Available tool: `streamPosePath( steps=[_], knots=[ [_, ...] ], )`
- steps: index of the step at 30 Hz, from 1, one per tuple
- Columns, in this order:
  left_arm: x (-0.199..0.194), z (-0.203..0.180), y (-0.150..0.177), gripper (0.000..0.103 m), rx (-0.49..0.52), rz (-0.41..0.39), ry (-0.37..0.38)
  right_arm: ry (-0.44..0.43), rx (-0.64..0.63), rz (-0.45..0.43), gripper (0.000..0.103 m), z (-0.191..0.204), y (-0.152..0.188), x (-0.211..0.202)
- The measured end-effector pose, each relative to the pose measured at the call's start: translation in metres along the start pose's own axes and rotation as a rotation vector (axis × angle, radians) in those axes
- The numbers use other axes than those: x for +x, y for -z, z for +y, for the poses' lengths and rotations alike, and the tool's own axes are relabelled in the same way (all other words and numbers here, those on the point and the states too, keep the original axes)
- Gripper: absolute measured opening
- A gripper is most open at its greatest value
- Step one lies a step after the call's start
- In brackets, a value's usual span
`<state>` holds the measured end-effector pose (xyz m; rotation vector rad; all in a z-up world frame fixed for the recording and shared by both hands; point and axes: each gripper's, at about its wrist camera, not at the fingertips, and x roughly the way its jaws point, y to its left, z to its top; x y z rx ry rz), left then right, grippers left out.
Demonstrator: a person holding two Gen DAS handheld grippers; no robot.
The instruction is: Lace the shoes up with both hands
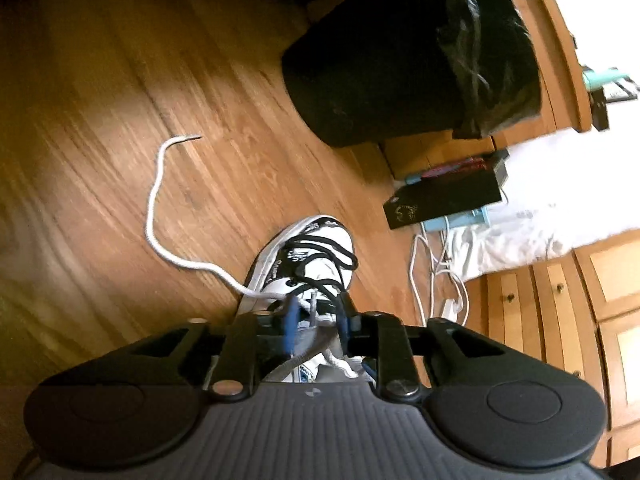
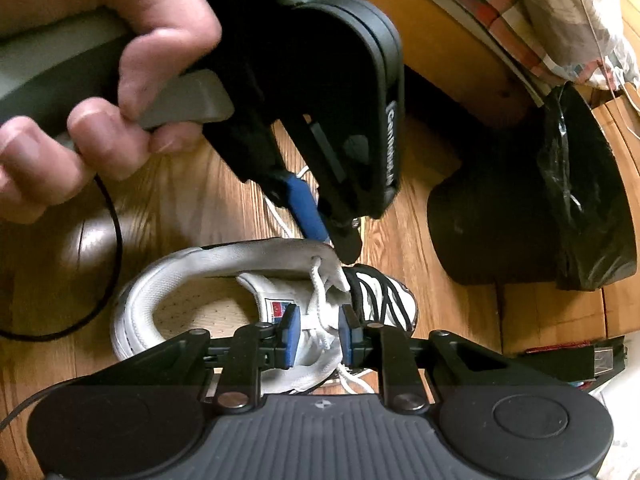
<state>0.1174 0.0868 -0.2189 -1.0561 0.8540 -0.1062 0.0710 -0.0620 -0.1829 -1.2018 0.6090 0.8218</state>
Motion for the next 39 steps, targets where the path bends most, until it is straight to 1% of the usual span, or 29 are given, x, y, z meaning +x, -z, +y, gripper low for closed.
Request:
streamPosePath(
  steps=[1,5,8,11,16,22,28,31,32,33,34,36,39],
  knots=[
    [0.001,0.000,0.000,0.003,0.009,-0.002,-0.015,-0.001,-0.003,0.000,0.022,0.000,0.000,0.000],
    [-0.002,0.001,0.001,0.003,0.001,-0.024,-0.015,-0.007,-0.006,-0.010,0.025,-0.001,0.000,-0.004],
    [-0.003,-0.002,0.002,0.003,0.023,-0.026,-0.022,-0.002,0.011,-0.017,0.026,-0.005,0.000,-0.006],
    [-0.003,0.000,0.001,0.003,0.013,-0.029,-0.018,-0.013,0.024,-0.006,0.029,-0.007,0.001,-0.006],
    [-0.005,0.000,-0.001,0.003,0.012,-0.043,-0.022,-0.021,0.021,0.021,0.029,-0.008,0.007,-0.001],
    [-0.014,0.003,-0.007,0.003,-0.017,-0.095,-0.011,-0.025,0.033,0.030,0.030,-0.005,0.007,0.000],
    [-0.024,-0.005,-0.014,0.003,0.004,-0.138,0.002,-0.022,0.035,0.033,0.032,-0.006,0.004,0.002],
    [-0.031,-0.010,-0.017,0.003,0.009,-0.162,0.015,-0.038,0.083,0.015,0.032,-0.014,0.006,0.000],
    [-0.034,-0.011,-0.018,0.003,0.004,-0.174,0.022,-0.058,0.123,0.006,0.033,-0.020,0.007,-0.002],
    [-0.038,-0.012,-0.019,0.000,0.000,-0.190,0.035,-0.081,0.165,-0.003,0.035,-0.027,0.008,-0.004],
    [-0.042,-0.014,-0.022,0.000,-0.005,-0.212,0.058,-0.097,0.202,-0.010,0.037,-0.033,0.010,-0.006],
    [-0.049,-0.019,-0.030,0.000,-0.006,-0.241,0.088,-0.112,0.233,-0.026,0.039,-0.041,0.016,-0.011],
    [-0.055,-0.026,-0.039,0.000,0.018,-0.252,0.091,-0.123,0.265,-0.040,0.039,-0.052,0.024,-0.016]
  ],
)
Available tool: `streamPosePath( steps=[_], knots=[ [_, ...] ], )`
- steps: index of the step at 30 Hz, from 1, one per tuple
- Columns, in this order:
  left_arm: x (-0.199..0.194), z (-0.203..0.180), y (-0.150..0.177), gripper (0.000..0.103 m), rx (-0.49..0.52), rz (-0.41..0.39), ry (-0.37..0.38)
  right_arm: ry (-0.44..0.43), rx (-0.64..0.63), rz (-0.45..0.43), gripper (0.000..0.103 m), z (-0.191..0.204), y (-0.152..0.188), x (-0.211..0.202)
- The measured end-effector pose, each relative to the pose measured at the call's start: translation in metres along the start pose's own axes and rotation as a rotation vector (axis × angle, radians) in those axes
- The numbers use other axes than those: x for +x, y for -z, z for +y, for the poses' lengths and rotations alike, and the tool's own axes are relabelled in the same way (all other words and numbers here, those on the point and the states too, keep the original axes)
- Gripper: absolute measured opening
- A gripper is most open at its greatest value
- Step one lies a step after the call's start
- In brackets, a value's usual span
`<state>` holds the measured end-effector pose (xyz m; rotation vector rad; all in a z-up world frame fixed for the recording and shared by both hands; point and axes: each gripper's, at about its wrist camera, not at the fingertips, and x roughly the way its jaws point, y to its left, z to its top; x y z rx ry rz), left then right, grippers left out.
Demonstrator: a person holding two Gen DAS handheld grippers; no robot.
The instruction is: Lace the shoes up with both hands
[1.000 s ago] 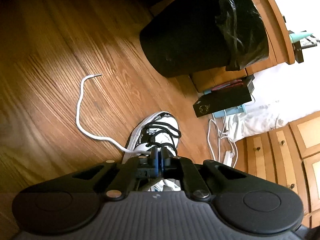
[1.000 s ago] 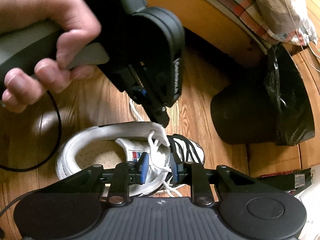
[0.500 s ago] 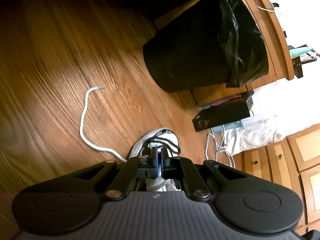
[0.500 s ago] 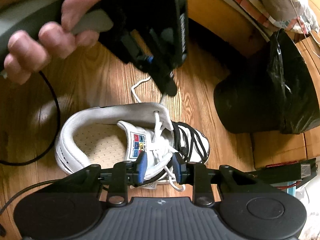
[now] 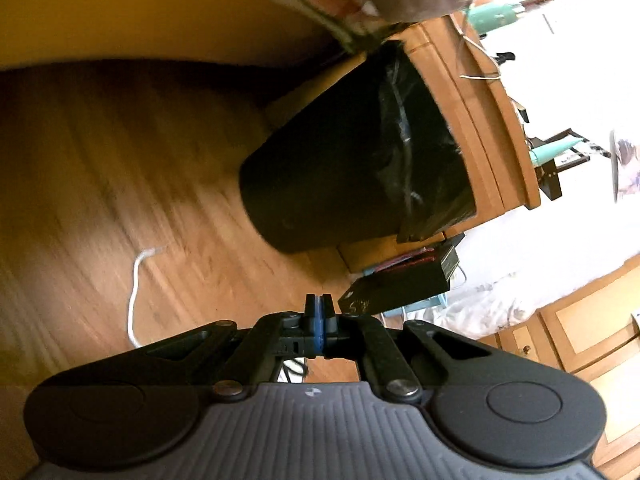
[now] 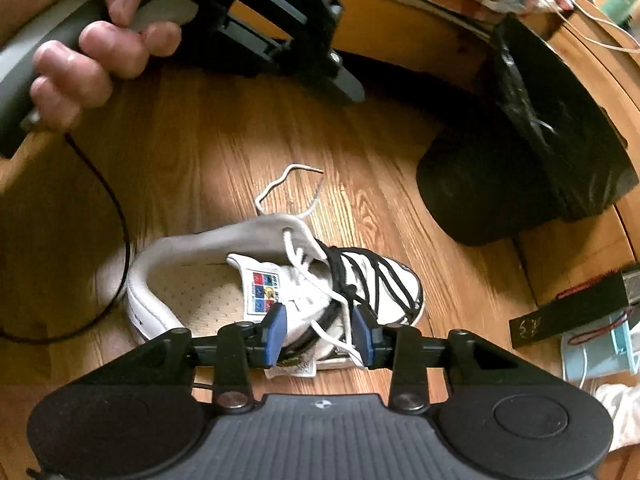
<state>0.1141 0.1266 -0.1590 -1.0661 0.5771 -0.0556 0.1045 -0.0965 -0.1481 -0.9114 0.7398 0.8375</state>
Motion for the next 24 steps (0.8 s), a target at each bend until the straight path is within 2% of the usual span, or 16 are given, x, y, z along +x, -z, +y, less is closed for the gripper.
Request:
streamPosePath(
  steps=[4,7,9,11,12,13,21,24],
  knots=[
    [0.004,0.008,0.005,0.000,-0.005,0.032,-0.055,0.020,0.024,-0.002,0.039,-0.008,0.003,-0.006],
    [0.015,0.020,0.016,0.005,-0.050,0.093,-0.101,0.016,0.034,-0.010,0.039,-0.009,0.003,-0.011],
    [0.026,0.024,0.020,0.006,-0.041,0.147,-0.123,0.003,0.028,-0.014,0.039,-0.006,0.002,-0.012],
    [0.031,0.022,0.023,0.018,-0.004,0.174,-0.144,-0.014,0.018,-0.015,0.039,-0.001,0.002,-0.011],
    [0.032,0.022,0.024,0.027,0.002,0.180,-0.145,-0.023,0.003,-0.013,0.039,0.002,0.002,-0.010],
    [0.033,0.022,0.025,0.028,0.008,0.186,-0.146,-0.031,-0.012,-0.010,0.039,0.006,0.001,-0.010],
    [0.039,0.031,0.035,0.035,-0.025,0.232,-0.142,-0.032,-0.099,-0.020,0.039,0.023,-0.001,-0.007],
    [0.050,0.031,0.037,0.035,0.014,0.267,-0.151,-0.040,-0.118,-0.028,0.039,0.027,-0.003,-0.007]
  ],
)
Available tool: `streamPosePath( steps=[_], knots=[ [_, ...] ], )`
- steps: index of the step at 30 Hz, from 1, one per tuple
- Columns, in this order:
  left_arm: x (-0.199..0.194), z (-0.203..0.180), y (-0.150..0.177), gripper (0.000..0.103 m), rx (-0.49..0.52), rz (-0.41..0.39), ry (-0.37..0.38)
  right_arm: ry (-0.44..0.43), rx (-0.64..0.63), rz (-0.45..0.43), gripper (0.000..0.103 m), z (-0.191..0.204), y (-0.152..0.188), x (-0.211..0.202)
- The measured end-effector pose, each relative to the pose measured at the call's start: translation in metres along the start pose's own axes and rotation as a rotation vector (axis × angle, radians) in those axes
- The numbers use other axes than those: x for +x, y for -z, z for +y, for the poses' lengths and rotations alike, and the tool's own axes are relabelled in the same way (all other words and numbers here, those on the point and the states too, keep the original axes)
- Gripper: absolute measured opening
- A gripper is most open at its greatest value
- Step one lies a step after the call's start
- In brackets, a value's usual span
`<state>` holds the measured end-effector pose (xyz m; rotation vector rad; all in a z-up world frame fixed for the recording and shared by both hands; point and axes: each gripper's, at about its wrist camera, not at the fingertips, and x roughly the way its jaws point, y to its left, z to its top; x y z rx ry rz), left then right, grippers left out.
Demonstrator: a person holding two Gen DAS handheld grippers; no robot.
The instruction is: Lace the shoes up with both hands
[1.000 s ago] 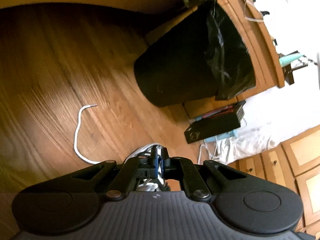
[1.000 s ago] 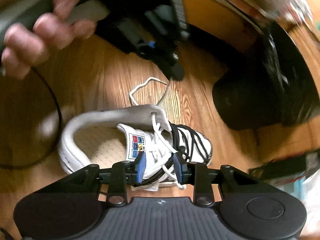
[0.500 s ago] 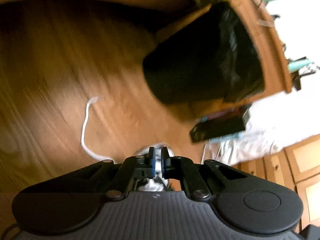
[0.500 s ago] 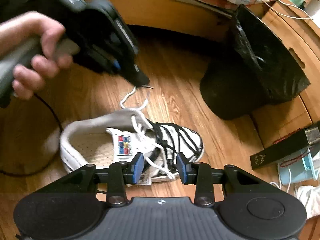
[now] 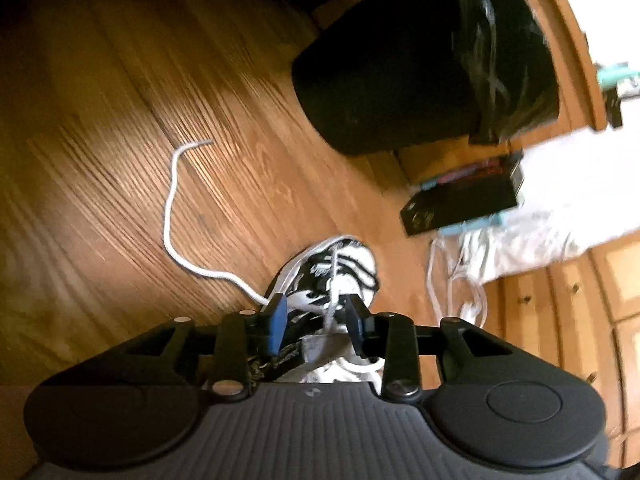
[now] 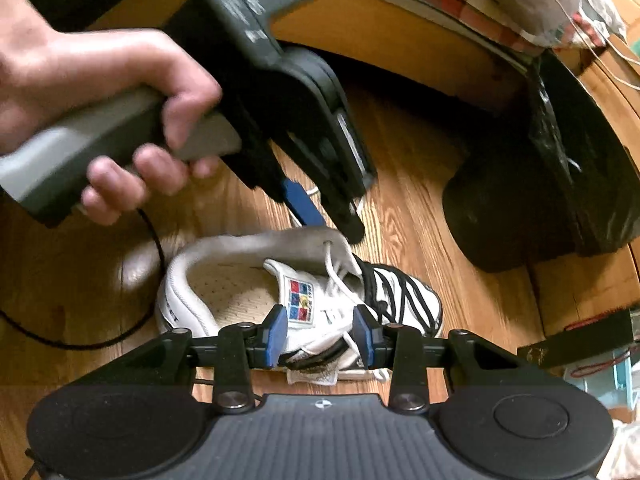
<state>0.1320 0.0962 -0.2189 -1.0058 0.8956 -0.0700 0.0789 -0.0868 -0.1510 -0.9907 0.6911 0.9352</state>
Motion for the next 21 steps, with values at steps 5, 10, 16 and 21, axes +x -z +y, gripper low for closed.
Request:
streamPosePath(
  steps=[5,10,16,21],
  knots=[
    [0.000,0.000,0.002,0.020,0.017,-0.007,0.008,-0.007,-0.021,0.005,0.039,0.006,0.000,0.003],
    [-0.004,-0.005,0.004,0.005,0.032,-0.039,0.022,-0.005,-0.042,0.015,0.039,0.011,0.000,0.008],
    [-0.009,-0.004,0.001,0.004,0.013,-0.062,0.035,0.008,-0.057,0.023,0.039,0.013,0.002,0.012],
    [-0.012,-0.005,-0.001,0.004,0.011,-0.079,0.041,0.023,-0.084,0.026,0.041,0.017,0.005,0.010]
  ],
)
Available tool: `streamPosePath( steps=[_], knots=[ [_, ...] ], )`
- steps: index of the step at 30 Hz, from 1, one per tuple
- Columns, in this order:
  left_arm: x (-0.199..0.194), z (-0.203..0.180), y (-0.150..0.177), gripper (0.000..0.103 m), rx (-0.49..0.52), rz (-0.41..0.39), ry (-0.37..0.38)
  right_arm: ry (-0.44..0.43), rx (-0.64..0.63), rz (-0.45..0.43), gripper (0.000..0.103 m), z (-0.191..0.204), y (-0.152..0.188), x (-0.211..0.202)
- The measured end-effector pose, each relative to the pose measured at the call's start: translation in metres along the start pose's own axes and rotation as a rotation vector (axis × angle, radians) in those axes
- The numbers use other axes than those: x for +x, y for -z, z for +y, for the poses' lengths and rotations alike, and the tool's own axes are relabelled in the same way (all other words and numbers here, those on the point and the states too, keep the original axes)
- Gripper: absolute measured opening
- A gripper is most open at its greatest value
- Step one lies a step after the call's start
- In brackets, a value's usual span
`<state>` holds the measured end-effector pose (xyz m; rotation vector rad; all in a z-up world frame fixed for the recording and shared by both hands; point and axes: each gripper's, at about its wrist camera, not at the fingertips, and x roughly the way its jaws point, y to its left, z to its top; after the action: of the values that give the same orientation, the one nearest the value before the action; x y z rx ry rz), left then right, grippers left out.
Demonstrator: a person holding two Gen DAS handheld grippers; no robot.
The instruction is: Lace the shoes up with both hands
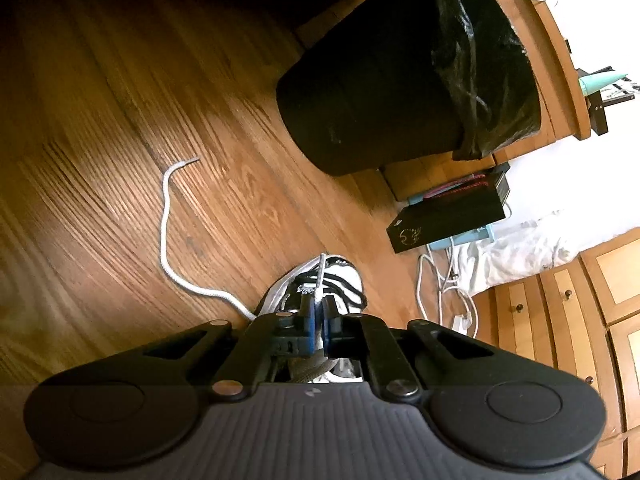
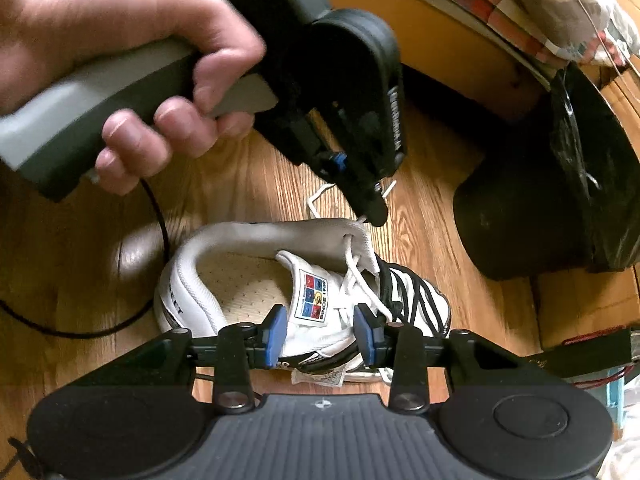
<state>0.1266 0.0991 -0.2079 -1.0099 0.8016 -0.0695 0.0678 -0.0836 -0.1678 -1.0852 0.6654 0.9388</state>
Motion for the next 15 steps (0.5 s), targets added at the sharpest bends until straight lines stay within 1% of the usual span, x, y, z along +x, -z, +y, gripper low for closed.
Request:
streamPosePath(
  steps=[2,8,15],
  knots=[
    [-0.0024,-0.0002,-0.0019,0.004,-0.001,-0.012,0.004,0.002,-0.015,-0.002,0.041,0.0028,-0.0002,-0.0001],
    [-0.0100,0.0037,-0.0089,0.004,-0.049,-0.059,0.025,0.005,-0.012,-0.001,0.041,0.0028,0.0000,0.0038],
    [-0.0094,-0.0003,-0.0095,0.004,-0.037,-0.055,0.037,0.010,-0.018,-0.001,0.042,0.0052,0.0016,0.0043]
  ],
)
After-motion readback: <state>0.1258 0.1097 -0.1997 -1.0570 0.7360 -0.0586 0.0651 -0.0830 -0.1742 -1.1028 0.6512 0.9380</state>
